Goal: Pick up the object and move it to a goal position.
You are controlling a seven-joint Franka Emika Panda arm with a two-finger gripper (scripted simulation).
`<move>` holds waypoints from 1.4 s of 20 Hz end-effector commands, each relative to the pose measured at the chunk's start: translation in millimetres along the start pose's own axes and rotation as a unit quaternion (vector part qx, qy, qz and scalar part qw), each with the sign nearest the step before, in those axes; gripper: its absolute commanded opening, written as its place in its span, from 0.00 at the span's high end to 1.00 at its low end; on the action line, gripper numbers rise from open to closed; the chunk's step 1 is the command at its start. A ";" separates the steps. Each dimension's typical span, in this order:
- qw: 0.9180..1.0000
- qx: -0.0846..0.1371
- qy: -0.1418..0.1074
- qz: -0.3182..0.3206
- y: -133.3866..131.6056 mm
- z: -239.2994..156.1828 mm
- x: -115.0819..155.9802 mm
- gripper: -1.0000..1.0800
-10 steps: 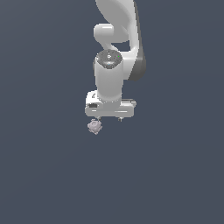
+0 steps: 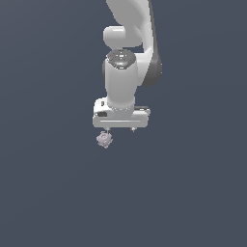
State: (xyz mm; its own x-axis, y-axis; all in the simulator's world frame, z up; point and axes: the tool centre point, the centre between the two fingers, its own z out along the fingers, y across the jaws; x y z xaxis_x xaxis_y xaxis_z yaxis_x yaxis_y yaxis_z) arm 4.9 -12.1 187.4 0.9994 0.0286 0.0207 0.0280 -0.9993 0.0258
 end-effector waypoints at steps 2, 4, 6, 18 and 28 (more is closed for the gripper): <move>1.000 -0.002 0.003 -0.006 -0.7 -3.3 1.1 0.04; 1.000 -0.001 0.002 -0.003 0.1 -1.4 0.6 0.04; 1.000 0.000 0.001 0.006 2.6 2.2 -0.7 0.04; 0.988 0.010 -0.008 0.156 50.3 61.1 -27.8 0.04; 0.966 0.010 -0.013 0.257 82.6 97.0 -51.9 0.04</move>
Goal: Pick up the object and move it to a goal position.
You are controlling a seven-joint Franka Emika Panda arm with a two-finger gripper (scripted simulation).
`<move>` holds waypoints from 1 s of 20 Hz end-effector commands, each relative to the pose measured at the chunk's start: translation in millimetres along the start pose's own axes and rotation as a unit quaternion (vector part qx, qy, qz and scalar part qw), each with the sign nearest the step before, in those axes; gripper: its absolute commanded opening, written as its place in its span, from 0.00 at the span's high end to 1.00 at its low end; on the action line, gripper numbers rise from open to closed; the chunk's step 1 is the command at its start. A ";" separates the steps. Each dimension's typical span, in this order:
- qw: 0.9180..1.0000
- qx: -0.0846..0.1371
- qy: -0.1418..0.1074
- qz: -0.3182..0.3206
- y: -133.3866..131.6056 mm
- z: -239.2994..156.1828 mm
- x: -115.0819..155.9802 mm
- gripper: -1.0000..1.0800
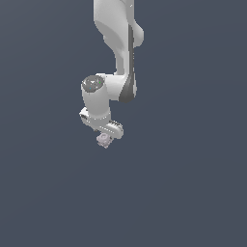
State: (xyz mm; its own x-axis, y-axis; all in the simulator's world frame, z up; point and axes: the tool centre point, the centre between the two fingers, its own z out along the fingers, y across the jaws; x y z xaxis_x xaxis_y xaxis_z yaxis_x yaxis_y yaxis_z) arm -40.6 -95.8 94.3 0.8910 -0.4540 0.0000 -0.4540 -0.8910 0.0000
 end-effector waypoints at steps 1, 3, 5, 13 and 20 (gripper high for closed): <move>1.000 0.000 0.000 0.013 4.6 3.9 -0.7 0.04; 1.000 0.000 0.000 0.016 5.7 4.8 -0.9 0.04; 1.000 0.000 0.000 0.012 4.7 4.2 -0.8 0.04; 1.000 0.000 0.000 0.014 5.7 30.9 -1.7 0.04; 1.000 0.000 0.000 0.015 5.7 53.9 -1.5 0.04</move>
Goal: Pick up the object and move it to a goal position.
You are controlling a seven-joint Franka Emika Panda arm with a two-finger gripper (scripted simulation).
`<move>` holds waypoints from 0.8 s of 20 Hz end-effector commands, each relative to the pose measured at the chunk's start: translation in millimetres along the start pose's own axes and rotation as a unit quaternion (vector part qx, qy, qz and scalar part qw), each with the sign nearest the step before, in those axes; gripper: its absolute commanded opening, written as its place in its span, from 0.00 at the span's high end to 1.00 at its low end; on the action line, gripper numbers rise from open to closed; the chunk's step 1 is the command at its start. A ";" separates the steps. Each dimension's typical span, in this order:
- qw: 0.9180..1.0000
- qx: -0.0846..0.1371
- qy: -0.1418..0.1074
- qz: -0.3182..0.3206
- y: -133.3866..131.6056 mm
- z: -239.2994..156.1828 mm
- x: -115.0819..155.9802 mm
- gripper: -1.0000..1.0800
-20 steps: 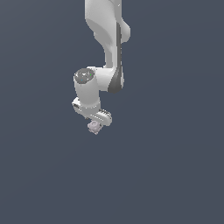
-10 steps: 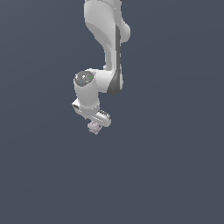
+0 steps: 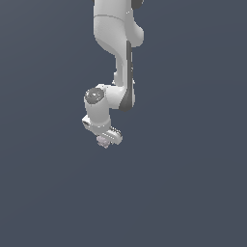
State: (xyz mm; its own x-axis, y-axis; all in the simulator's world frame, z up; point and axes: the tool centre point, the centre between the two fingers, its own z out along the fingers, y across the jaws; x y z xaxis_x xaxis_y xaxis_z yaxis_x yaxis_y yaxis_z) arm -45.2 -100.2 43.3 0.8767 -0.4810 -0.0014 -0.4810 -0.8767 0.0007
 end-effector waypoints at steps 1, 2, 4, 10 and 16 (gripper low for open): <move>1.000 0.000 0.001 0.000 -0.4 3.7 0.7 0.04; 1.000 0.000 0.001 0.000 -0.5 3.9 0.8 0.04; 1.000 0.000 0.001 0.000 -0.5 3.9 0.8 1.00; 1.000 0.000 0.001 0.000 -0.5 3.9 0.8 1.00; 1.000 0.001 0.001 0.000 0.7 0.3 1.6 1.00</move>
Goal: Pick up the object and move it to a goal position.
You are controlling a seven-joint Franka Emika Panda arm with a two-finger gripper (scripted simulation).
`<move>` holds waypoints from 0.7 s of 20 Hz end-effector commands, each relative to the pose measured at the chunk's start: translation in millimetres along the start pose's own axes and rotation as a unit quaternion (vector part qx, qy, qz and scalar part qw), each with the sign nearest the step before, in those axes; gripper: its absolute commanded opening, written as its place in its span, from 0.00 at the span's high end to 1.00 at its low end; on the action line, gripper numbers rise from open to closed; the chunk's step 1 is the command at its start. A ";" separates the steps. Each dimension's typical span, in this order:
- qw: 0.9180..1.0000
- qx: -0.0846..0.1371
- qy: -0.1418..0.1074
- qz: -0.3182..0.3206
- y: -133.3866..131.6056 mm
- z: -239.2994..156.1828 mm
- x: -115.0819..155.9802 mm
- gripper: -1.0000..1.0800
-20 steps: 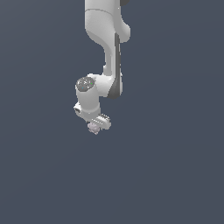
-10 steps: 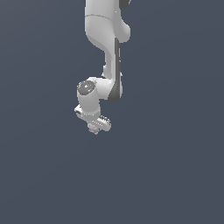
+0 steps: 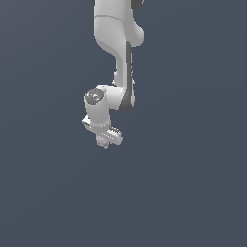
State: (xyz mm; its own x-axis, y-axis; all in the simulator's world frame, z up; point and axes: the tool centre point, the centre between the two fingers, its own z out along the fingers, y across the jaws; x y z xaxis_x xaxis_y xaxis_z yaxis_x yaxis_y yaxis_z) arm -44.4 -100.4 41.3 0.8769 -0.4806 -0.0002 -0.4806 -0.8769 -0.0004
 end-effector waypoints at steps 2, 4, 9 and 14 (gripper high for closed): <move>1.000 0.000 0.000 0.000 3.7 -6.6 1.9 1.00; 1.000 0.000 0.000 0.000 8.0 -14.0 3.7 1.00; 1.000 0.000 0.000 0.000 25.3 -43.6 11.1 1.00; 1.000 0.000 0.000 0.001 50.3 -86.9 22.2 1.00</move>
State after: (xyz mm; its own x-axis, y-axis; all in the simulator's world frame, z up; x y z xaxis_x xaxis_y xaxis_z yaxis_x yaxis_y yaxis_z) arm -48.1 -146.1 113.9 0.8767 -0.4811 -0.0004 -0.4811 -0.8767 -0.0008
